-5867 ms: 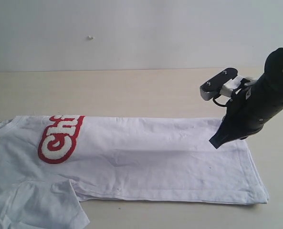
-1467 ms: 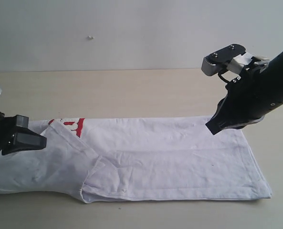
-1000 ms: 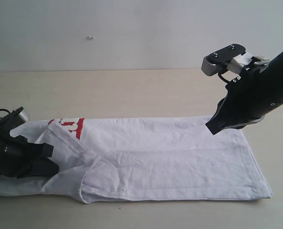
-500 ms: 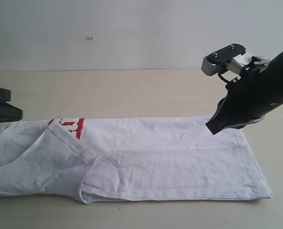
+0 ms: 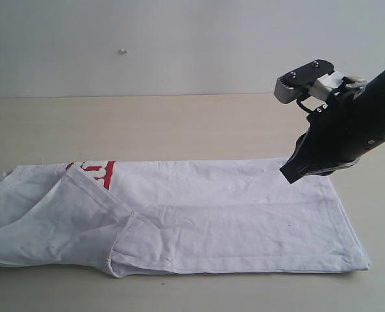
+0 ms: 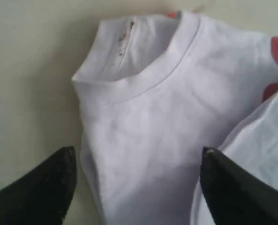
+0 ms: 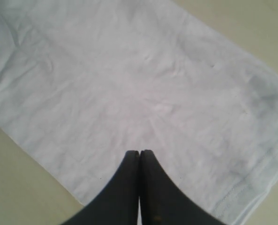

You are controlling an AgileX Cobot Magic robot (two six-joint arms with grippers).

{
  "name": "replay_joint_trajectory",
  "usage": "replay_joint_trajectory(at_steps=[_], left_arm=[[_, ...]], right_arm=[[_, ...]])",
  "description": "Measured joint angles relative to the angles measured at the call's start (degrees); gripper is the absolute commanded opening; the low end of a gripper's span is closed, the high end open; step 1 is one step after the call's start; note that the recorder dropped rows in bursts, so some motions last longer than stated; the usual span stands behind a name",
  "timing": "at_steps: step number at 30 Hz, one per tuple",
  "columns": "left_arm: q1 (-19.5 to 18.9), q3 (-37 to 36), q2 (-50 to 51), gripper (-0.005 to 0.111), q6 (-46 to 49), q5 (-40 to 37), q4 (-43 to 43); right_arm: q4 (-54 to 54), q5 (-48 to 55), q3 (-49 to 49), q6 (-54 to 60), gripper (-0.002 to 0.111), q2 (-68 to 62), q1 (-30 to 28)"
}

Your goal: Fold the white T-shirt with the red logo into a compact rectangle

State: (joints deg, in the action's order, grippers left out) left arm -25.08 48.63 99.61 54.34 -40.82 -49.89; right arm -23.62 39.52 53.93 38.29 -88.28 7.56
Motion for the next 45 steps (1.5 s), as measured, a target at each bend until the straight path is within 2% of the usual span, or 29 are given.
replay_joint_trajectory(at_steps=[15,24,26,28,34,42,45], left_arm=[[0.0,2.2,9.4,0.072,3.8,0.4,-0.9],[0.0,8.9,16.4,0.070,9.6,-15.3,-2.2],[0.0,9.0,17.2,0.064,9.7,-17.8,-2.2],[0.0,9.0,17.9,0.054,9.8,-19.3,-1.6],[1.7,9.0,19.0,0.003,10.9,-19.6,1.3],[2.4,9.0,18.5,0.000,11.2,-19.9,0.4],[2.4,9.0,16.8,0.000,11.2,-22.0,-2.5]], right_arm=[[0.0,0.8,0.0,0.0,0.000,0.0,0.0],[0.0,1.0,0.0,0.0,0.000,0.0,0.0],[0.0,1.0,0.0,0.0,0.000,0.0,0.0],[0.0,1.0,0.0,0.0,0.000,0.0,0.0],[0.0,0.6,0.0,0.2,0.000,0.0,0.0],[0.0,0.3,0.0,0.3,0.000,0.0,0.0],[0.0,0.3,0.0,0.4,0.000,0.0,0.0]])
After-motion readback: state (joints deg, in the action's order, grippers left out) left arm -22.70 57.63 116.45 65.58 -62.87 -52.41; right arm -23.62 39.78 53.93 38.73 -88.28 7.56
